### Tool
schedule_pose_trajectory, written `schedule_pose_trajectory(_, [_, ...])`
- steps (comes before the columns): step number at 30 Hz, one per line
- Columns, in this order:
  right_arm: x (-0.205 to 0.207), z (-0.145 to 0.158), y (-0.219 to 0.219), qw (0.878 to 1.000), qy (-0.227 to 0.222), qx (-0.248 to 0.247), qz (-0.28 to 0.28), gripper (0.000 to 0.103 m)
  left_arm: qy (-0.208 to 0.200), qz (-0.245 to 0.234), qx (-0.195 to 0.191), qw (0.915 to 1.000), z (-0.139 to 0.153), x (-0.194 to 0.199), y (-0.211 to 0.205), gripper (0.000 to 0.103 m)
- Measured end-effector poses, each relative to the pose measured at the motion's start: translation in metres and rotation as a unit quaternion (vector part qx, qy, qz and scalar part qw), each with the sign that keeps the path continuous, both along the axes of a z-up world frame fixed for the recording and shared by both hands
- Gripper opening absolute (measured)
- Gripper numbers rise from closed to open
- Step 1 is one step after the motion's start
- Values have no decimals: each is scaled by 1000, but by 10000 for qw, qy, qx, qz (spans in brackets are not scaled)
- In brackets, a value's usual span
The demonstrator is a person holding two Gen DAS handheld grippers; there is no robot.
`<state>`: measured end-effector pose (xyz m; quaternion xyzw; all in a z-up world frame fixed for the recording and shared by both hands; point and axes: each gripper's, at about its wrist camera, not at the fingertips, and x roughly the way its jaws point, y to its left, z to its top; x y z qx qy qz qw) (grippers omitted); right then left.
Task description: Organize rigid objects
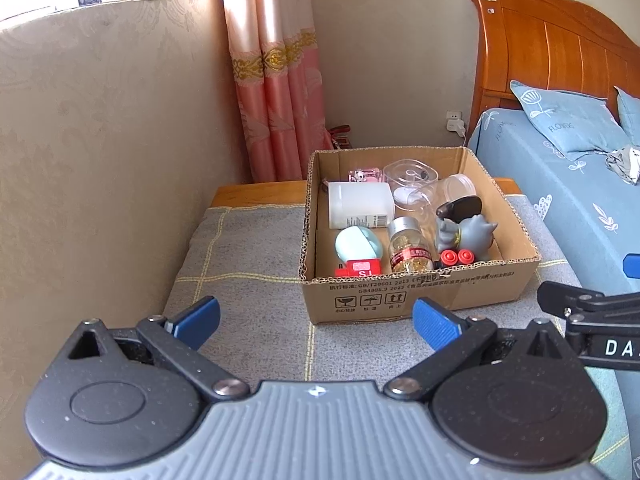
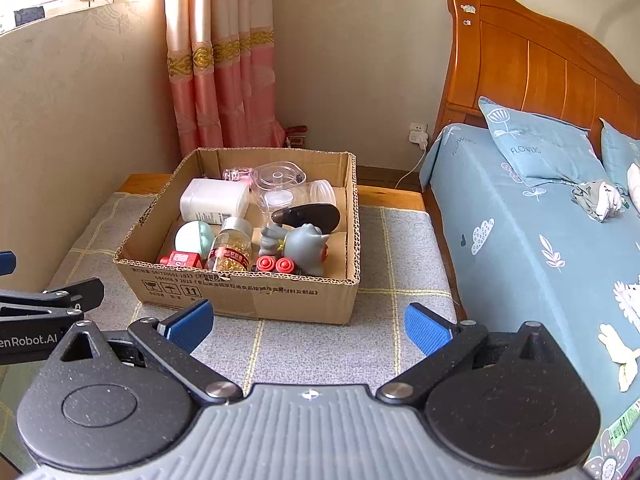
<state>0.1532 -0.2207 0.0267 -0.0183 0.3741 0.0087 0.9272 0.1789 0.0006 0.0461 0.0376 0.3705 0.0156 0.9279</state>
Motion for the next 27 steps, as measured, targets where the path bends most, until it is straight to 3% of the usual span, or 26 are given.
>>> schedule_pose_trajectory(27, [-3, 2, -1, 10000, -73, -21, -7, 103, -47, 33, 78, 10000, 3, -2, -2, 102])
